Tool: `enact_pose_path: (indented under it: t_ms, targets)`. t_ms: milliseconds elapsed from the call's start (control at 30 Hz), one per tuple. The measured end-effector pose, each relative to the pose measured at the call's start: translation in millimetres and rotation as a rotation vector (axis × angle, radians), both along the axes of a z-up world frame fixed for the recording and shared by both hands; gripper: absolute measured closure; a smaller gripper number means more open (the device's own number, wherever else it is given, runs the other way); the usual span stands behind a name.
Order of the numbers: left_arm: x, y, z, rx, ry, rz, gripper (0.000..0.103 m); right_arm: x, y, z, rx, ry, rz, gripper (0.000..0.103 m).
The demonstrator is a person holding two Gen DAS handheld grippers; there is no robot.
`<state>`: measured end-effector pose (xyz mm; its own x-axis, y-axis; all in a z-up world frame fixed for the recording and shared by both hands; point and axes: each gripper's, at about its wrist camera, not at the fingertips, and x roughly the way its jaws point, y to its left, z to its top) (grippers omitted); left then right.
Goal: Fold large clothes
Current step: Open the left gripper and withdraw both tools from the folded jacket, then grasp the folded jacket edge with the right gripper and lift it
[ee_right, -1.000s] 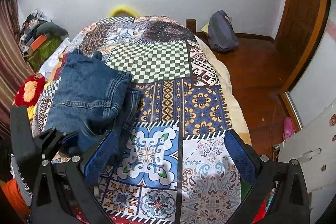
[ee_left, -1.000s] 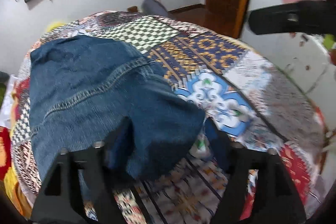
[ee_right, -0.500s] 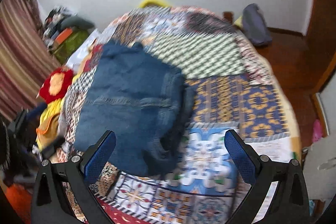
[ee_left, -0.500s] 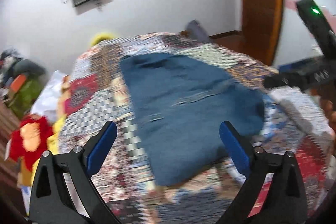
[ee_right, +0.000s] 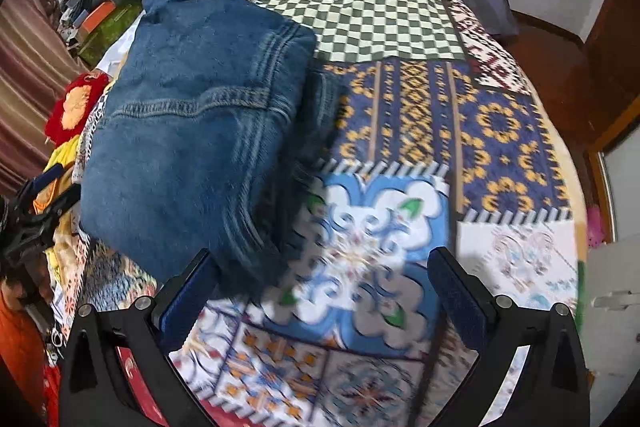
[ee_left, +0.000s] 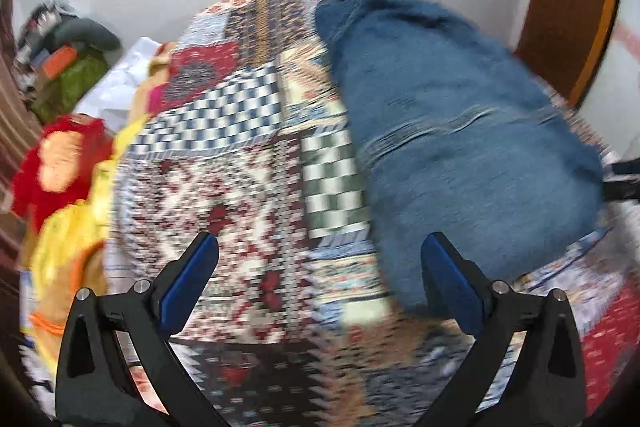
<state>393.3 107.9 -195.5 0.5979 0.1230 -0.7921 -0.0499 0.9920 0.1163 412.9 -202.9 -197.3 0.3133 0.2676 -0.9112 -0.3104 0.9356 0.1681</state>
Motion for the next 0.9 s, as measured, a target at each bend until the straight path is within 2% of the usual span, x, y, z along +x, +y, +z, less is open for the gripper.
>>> enact_pose_path:
  t_ms: [67, 167, 267, 400, 533, 633, 800, 900]
  targets:
    - [0.6, 5.6, 1.2, 0.036, 0.002, -0.001, 0.000, -3.6, -3.8, 10.7, -0.072, -0.057, -0.002, 0.000]
    - [-1.8, 13.7, 11.7, 0.053, -0.022, -0.004, 0.000, -7.6, -5.7, 28.9, -0.109, -0.137, 0.013, 0.000]
    - [5.5, 18.2, 29.7, 0.041, -0.060, -0.015, 0.000, -0.7, -4.6, 49.0, -0.086, -0.186, 0.006, 0.000]
    - [31.3, 21.8, 54.5, -0.018, -0.113, -0.028, 0.000, 25.4, 10.4, 67.6, -0.007, -0.218, 0.000, 0.000]
    - [66.3, 18.7, 63.7, -0.049, -0.133, -0.041, 0.000, 57.6, 34.9, 70.6, 0.051, -0.188, 0.007, 0.000]
    - [98.7, 13.9, 60.9, -0.078, -0.107, -0.060, 0.000, 84.2, 61.5, 61.5, 0.103, -0.119, 0.042, 0.000]
    - [156.8, 9.1, 38.2, -0.126, -0.032, -0.079, 0.000, 126.4, 112.8, 37.1, 0.116, -0.017, 0.118, 0.000]
    - [178.2, 6.1, 26.8, -0.141, -0.024, -0.074, 0.000, 147.5, 133.7, 22.2, 0.108, 0.014, 0.152, 0.000]
